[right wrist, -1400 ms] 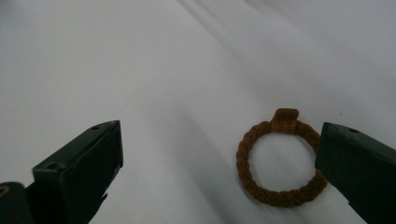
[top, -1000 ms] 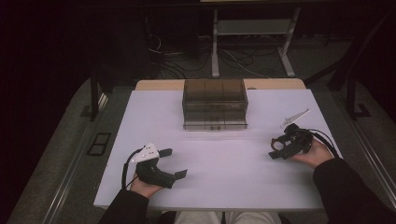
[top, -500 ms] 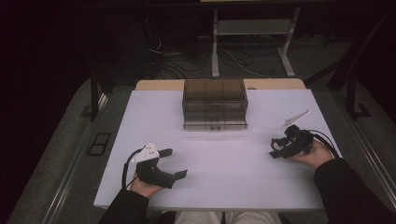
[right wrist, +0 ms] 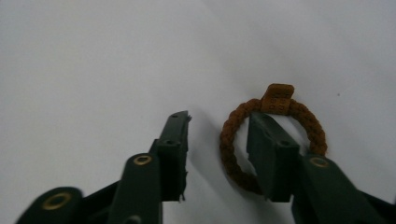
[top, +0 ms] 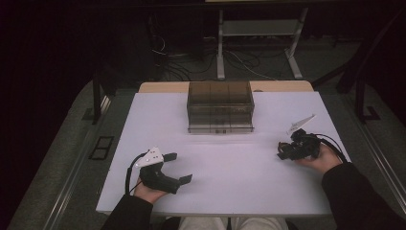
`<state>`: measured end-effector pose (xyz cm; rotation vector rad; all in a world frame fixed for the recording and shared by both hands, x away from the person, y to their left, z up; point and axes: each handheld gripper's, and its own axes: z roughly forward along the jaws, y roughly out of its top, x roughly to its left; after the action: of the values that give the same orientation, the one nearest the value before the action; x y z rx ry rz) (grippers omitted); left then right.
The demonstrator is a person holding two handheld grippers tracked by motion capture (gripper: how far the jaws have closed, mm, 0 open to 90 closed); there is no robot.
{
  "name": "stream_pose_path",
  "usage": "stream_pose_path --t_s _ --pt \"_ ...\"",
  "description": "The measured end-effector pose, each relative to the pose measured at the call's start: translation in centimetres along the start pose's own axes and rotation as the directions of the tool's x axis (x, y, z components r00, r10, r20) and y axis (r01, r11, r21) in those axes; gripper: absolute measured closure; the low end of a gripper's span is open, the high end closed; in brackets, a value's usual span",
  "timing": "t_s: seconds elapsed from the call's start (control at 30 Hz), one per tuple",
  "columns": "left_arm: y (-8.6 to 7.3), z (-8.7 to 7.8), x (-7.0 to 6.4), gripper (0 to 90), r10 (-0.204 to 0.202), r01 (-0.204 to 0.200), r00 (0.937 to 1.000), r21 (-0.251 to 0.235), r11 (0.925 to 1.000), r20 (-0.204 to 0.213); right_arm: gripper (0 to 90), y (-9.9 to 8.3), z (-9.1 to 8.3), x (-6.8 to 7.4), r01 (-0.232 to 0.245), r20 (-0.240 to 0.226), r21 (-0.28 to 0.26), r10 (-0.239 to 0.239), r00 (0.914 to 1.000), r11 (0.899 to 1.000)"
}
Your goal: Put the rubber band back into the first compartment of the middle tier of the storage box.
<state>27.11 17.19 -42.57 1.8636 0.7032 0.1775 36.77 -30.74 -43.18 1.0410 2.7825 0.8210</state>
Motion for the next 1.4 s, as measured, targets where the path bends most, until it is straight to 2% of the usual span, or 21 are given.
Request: stream_pose_path --t_s 0.17,0.27,0.37,0.67,0.73,0.77,1.0,1.2,1.4 --pt "0.0 0.0 0.0 0.0 0.001 -0.001 1.0 0.0 1.0 0.001 74.7 0.0 0.1 0.0 -0.007 0.022 0.005 0.006 0.9997 1.0" --pt "0.0 0.0 0.0 0.0 0.003 -0.003 1.0 0.003 1.0 0.001 81.3 0.0 0.1 -0.2 -0.017 0.015 0.006 0.017 0.9997 1.0" --pt "0.0 0.0 0.0 0.0 0.002 -0.002 1.0 0.001 1.0 0.002 83.9 0.0 0.1 -0.3 -0.025 0.008 0.005 0.025 0.9997 1.0" --pt "0.0 0.0 0.0 0.0 0.001 -0.001 1.0 0.001 1.0 0.001 85.5 0.0 0.0 -0.4 -0.04 0.007 0.006 0.04 0.9992 0.999" --pt "0.0 0.0 0.0 0.0 0.001 -0.001 1.0 0.001 1.0 0.001 85.5 0.0 -0.1 -0.5 -0.052 -0.003 -0.006 0.052 0.9986 0.999" --pt "0.0 0.0 0.0 0.0 0.002 -0.002 1.0 0.003 1.0 0.002 85.5 -0.1 -0.3 -0.6 -0.073 -0.021 -0.019 0.072 0.9972 0.997" --pt "0.0 0.0 0.0 0.0 0.0 0.0 1.0 0.002 1.0 0.003 85.5 0.0 -1.1 -0.7 -0.105 -0.046 -0.058 0.102 0.9937 0.993" --pt "0.0 0.0 0.0 0.0 0.001 -0.001 1.0 0.002 1.0 0.005 85.5 0.4 -1.8 -0.5 -0.113 -0.069 -0.091 0.107 0.9919 0.989" --pt "-0.1 0.0 0.0 0.0 -0.001 0.001 1.0 0.003 1.0 0.004 85.5 0.9 -2.5 -0.1 -0.102 -0.07 -0.11 0.094 0.9931 0.989"
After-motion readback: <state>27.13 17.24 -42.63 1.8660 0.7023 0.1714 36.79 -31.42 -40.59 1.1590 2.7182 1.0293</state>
